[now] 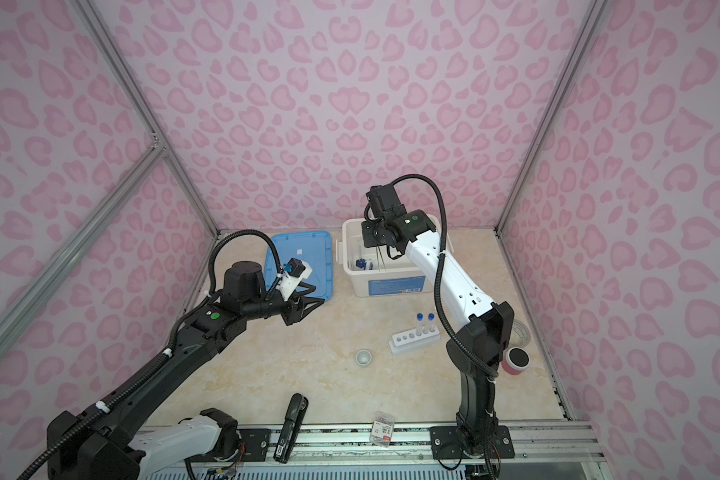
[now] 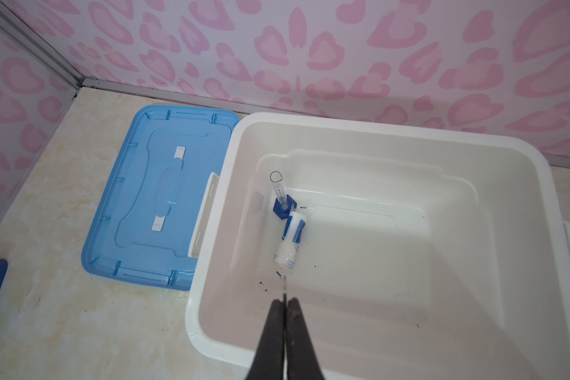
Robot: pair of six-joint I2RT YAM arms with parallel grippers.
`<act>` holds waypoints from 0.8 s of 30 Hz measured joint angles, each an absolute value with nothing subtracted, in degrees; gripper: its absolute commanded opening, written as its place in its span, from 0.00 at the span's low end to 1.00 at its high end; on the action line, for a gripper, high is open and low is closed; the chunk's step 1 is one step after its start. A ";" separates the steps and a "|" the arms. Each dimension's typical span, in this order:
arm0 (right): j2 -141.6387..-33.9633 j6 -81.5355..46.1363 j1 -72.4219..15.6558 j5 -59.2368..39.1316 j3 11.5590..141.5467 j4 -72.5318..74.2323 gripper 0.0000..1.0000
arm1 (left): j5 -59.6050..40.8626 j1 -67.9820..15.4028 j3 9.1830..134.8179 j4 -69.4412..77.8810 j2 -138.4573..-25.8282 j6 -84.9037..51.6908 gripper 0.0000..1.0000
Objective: Organize the chemistry lab equipment
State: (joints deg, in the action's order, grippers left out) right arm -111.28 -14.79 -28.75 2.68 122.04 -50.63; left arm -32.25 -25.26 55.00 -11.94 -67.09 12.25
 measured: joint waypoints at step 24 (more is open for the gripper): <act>-134.80 -14.35 -22.44 1.41 144.29 -53.67 0.00 | -36.01 -28.62 58.57 -8.91 -73.36 13.54 0.50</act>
